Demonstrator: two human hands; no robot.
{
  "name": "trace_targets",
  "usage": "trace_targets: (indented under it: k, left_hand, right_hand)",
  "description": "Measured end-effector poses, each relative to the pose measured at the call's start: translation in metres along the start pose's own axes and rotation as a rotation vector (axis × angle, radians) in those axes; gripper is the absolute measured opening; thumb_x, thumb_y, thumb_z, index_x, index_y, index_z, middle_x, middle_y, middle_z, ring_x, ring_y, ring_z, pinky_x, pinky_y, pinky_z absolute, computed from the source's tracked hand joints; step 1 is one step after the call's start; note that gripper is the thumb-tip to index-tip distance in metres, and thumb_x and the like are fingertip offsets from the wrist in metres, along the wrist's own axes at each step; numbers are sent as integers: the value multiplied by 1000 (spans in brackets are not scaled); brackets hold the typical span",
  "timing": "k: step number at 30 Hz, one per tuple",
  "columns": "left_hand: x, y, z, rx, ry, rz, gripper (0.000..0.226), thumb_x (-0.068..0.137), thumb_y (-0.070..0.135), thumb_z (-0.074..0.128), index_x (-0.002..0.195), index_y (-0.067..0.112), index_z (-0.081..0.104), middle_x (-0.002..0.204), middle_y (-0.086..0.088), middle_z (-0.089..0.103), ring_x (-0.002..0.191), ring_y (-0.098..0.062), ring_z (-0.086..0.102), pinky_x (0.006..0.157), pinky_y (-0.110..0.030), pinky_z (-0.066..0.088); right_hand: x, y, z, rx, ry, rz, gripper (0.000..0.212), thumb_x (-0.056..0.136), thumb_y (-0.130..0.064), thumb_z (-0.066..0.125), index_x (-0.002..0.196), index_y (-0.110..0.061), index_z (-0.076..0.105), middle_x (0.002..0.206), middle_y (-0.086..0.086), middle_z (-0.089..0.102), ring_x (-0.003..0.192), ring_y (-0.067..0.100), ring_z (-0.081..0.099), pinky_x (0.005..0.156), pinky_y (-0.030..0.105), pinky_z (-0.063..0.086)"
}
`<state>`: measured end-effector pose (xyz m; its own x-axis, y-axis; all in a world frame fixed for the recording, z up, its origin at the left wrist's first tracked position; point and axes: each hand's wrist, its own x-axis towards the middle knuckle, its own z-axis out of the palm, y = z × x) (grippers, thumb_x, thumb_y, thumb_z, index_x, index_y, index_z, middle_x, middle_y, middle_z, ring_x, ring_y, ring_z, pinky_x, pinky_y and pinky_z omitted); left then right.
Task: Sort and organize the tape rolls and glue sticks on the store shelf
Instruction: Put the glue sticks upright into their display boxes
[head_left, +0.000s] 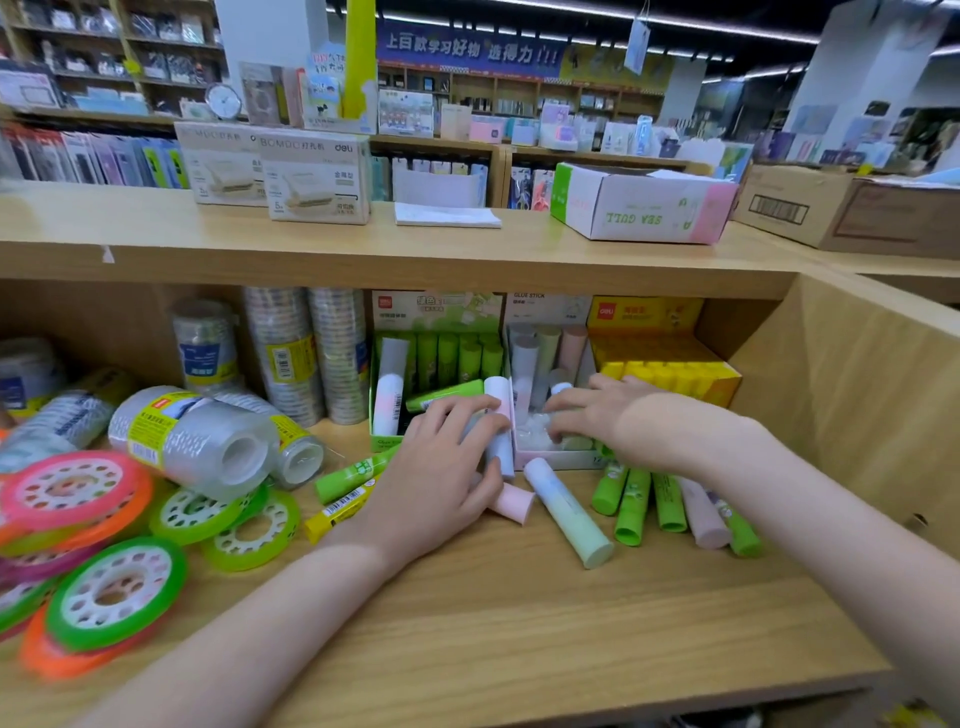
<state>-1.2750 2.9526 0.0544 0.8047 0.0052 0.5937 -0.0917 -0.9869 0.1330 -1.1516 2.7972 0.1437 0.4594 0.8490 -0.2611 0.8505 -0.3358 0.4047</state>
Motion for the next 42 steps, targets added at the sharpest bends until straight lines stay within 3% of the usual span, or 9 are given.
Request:
trace_targets:
  k: [4, 9, 15, 21, 26, 30, 33, 37, 42]
  left_hand:
    - [-1, -1, 0, -10, 6, 12, 33, 86, 29, 41, 111, 15, 57, 126, -3, 53, 111, -25, 49, 83, -39, 46]
    - [0, -2, 1, -16, -3, 6, 33, 86, 29, 40, 112, 15, 57, 127, -2, 52, 112, -24, 48, 84, -40, 47]
    - [-1, -2, 1, -36, -9, 1, 34, 87, 30, 40, 112, 15, 56, 128, -2, 51, 113, -24, 47, 88, -42, 46]
    - [0, -4, 0, -50, -4, 1, 32, 87, 28, 41, 112, 15, 56, 127, -2, 51, 114, -22, 45, 90, -40, 45]
    - [-1, -3, 1, -50, -4, 4, 32, 87, 27, 41, 112, 15, 56, 128, -2, 51, 114, -22, 44, 89, -40, 45]
    - [0, -4, 1, -60, -14, 1, 32, 87, 27, 42, 113, 16, 56, 128, -1, 50, 114, -22, 44, 91, -39, 44]
    - [1, -5, -1, -60, -10, 9, 32, 87, 27, 41, 112, 15, 56, 127, -1, 50, 113, -22, 45, 92, -37, 41]
    - [1, -5, -1, -61, -11, 8, 31, 87, 26, 41, 112, 16, 55, 126, -1, 50, 113, -21, 44, 92, -34, 39]
    - [1, -6, -1, -61, 1, 15, 30, 86, 25, 42, 112, 16, 56, 126, -1, 51, 112, -22, 45, 92, -34, 40]
  right_hand:
    - [-4, 8, 9, 134, 131, -6, 49, 81, 13, 45, 116, -21, 42, 129, -3, 44, 100, 18, 39, 86, 32, 41]
    - [-17, 13, 8, 734, 728, 29, 29, 86, -8, 62, 110, -17, 51, 98, -5, 59, 89, 14, 60, 76, 20, 41]
    - [11, -9, 21, 994, 839, 205, 45, 82, -12, 68, 102, -25, 30, 82, 5, 61, 65, 21, 60, 61, 31, 48]
    - [18, -18, 24, 843, 744, 246, 31, 91, -20, 57, 107, -20, 31, 85, 1, 54, 66, 15, 50, 59, 27, 39]
    - [23, -25, 30, 799, 892, 243, 27, 88, -16, 61, 106, -13, 42, 77, -10, 46, 63, 4, 46, 57, 23, 39]
    - [26, -26, 40, 629, 1047, 243, 28, 84, -7, 64, 112, -5, 59, 107, 9, 52, 82, 18, 56, 70, 32, 53]
    - [29, -27, 40, 478, 1105, 238, 30, 81, -3, 67, 110, -2, 61, 103, 12, 57, 91, 24, 55, 71, 32, 50]
    - [29, -31, 38, 436, 1124, 276, 28, 78, -9, 71, 103, -6, 60, 85, 6, 63, 77, 23, 58, 57, 25, 44]
    - [29, -27, 36, 449, 1088, 354, 19, 83, -3, 61, 102, -7, 62, 93, 7, 61, 87, 25, 52, 58, 27, 42]
